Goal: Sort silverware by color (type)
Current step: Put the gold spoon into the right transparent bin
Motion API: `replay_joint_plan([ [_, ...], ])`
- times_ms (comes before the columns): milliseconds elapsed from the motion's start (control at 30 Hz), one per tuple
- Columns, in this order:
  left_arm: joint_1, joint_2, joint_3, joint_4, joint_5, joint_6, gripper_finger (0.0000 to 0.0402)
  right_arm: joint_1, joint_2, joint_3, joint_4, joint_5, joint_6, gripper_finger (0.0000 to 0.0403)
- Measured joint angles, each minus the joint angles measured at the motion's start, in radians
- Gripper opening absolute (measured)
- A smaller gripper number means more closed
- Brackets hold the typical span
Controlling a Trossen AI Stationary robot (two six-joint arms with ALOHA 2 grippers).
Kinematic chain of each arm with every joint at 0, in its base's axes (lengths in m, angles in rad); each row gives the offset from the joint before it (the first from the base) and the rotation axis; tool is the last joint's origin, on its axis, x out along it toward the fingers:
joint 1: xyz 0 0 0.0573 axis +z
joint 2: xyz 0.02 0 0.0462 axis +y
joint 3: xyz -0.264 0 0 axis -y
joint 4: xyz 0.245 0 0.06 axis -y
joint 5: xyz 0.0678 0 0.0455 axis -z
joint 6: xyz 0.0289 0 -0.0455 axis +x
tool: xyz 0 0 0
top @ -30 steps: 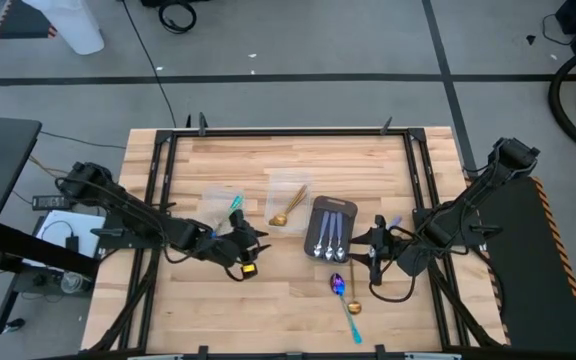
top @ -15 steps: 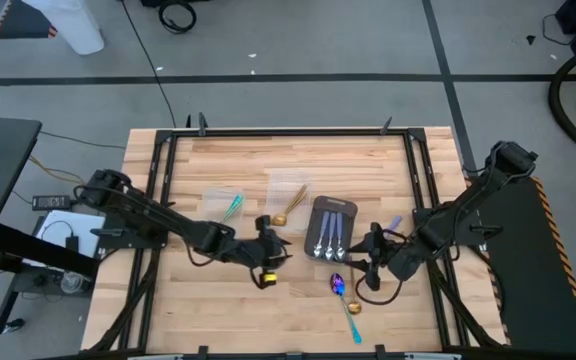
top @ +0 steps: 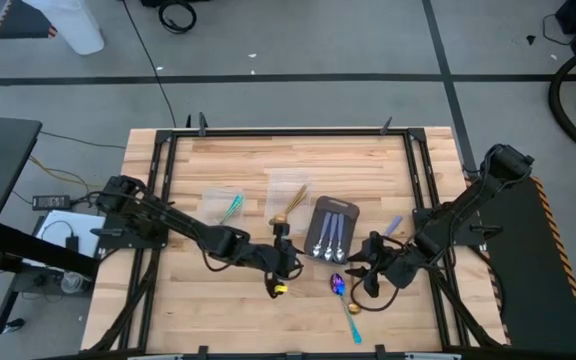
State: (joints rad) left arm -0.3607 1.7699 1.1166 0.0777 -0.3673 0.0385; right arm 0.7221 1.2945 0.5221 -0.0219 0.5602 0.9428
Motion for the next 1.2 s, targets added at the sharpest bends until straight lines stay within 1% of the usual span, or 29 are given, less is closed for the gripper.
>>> replay_joint_plan([
  [100, -0.001, 0.0, 0.0, 0.024, 0.014, 0.032, 0.0156, 0.017, -0.008, -0.001, 0.01, 0.01, 0.0, 0.0189],
  [167, -0.001, 0.0, 0.001, 0.049, 0.016, 0.053, 0.0156, 0.029, -0.011, -0.001, 0.014, 0.039, 0.0, 0.0189],
  [300, 0.001, 0.0, 0.001, 0.051, 0.057, 0.06, 0.0156, 0.059, -0.02, -0.002, 0.029, 0.098, -0.027, 0.0189],
  [367, 0.004, 0.0, 0.001, 0.059, 0.06, 0.063, 0.0156, 0.074, -0.026, -0.002, 0.038, 0.104, -0.039, 0.0189],
  [500, 0.008, 0.0, 0.001, 0.068, 0.06, 0.063, 0.0156, 0.086, -0.026, -0.002, 0.049, 0.045, -0.033, 0.0189],
  [667, 0.011, 0.0, 0.001, 0.074, 0.06, 0.063, 0.0156, 0.102, -0.025, -0.002, 0.019, -0.001, 0.059, 0.0189],
  [900, 0.022, 0.0, 0.001, 0.077, 0.06, 0.062, 0.0156, 0.096, -0.013, -0.001, -0.083, -0.047, 0.234, 0.0185],
  [967, 0.027, 0.0, 0.001, 0.077, 0.059, 0.06, 0.0156, 0.09, 0.009, 0.019, -0.155, -0.068, 0.289, 0.0179],
  [1067, 0.032, 0.0, 0.001, 0.077, 0.057, 0.06, 0.0156, 0.082, 0.071, 0.09, -0.282, -0.109, 0.345, 0.0173],
  [1200, 0.038, 0.0, 0.0, 0.076, 0.059, 0.06, 0.0156, 0.072, 0.167, 0.217, -0.433, -0.143, 0.378, 0.0169],
])
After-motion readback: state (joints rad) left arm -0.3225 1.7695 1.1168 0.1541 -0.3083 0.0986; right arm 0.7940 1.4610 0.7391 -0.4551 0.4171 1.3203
